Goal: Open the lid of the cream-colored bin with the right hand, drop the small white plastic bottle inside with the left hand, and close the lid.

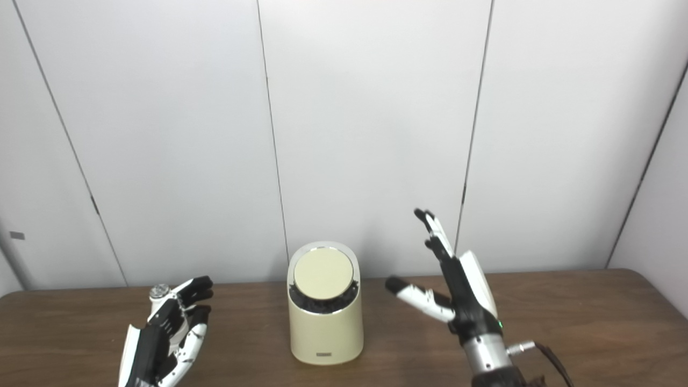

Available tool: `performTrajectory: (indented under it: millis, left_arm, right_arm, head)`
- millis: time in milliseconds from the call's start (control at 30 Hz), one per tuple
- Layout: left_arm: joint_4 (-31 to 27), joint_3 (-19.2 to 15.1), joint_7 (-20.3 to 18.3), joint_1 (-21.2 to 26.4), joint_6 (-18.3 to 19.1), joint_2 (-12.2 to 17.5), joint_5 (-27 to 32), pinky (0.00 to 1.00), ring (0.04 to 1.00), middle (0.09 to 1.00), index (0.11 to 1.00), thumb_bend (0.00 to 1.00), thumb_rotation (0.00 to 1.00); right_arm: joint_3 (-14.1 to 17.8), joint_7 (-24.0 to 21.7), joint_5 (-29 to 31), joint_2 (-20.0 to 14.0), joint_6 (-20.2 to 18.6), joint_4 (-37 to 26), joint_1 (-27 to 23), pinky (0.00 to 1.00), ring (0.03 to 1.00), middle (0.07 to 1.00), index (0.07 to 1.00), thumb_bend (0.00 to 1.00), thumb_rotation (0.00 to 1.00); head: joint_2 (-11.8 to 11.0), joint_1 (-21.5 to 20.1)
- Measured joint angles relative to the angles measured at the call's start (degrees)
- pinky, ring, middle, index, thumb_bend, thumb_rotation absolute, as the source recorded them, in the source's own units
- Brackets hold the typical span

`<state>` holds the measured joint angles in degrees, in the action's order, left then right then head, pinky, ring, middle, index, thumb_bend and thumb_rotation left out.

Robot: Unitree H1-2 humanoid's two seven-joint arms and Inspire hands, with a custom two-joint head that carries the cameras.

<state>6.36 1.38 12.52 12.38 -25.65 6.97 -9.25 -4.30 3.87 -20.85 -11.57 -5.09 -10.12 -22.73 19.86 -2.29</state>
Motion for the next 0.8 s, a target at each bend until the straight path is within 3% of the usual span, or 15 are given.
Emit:
performTrajectory:
  millis: [100,267,400,600,800]
  left_arm:
    - [-0.4,-0.1,-0.1,0.0,0.0,0.0,0.1,0.68,0.767,0.793,0.787,0.25,0.44]
    - [-1.0,-0.3,-0.5,0.0,0.0,-0.1,0.3,0.68,0.766,0.793,0.789,0.24,0.45]
    - [-1.5,-0.5,-1.0,0.0,0.0,-0.1,0.4,0.69,0.77,0.797,0.789,0.25,0.46]
    - [-2.7,-1.0,-1.7,-0.1,0.0,-0.8,0.1,0.69,0.766,0.791,0.782,0.26,0.47]
    - [-3.3,-1.3,-2.6,-0.1,0.1,-1.6,0.4,0.68,0.761,0.789,0.78,0.25,0.43]
  right_arm:
    - [-0.6,-1.7,-1.2,1.2,-4.3,-1.3,-1.8,0.89,0.975,1.0,0.999,0.96,0.85]
    - [-1.4,-2.5,-3.7,3.1,-8.8,-1.8,-5.2,0.73,0.925,1.0,1.0,1.0,0.73]
    - [-1.7,-3.0,-4.2,3.4,-9.4,-1.2,-8.1,0.76,0.958,1.0,1.0,0.98,0.69]
    - [-3.8,-3.9,-6.4,3.5,-10.6,0.9,-9.2,0.89,0.996,1.0,1.0,0.97,0.64]
    - [-4.7,-3.8,-7.9,3.9,-10.6,4.5,-10.5,0.91,1.0,1.0,1.0,0.97,0.52]
  head:
    - [0.9,-0.1]
    - [2.1,-0.1]
    - [2.5,0.2]
    - [3.5,0.4]
    - [3.9,0.7]
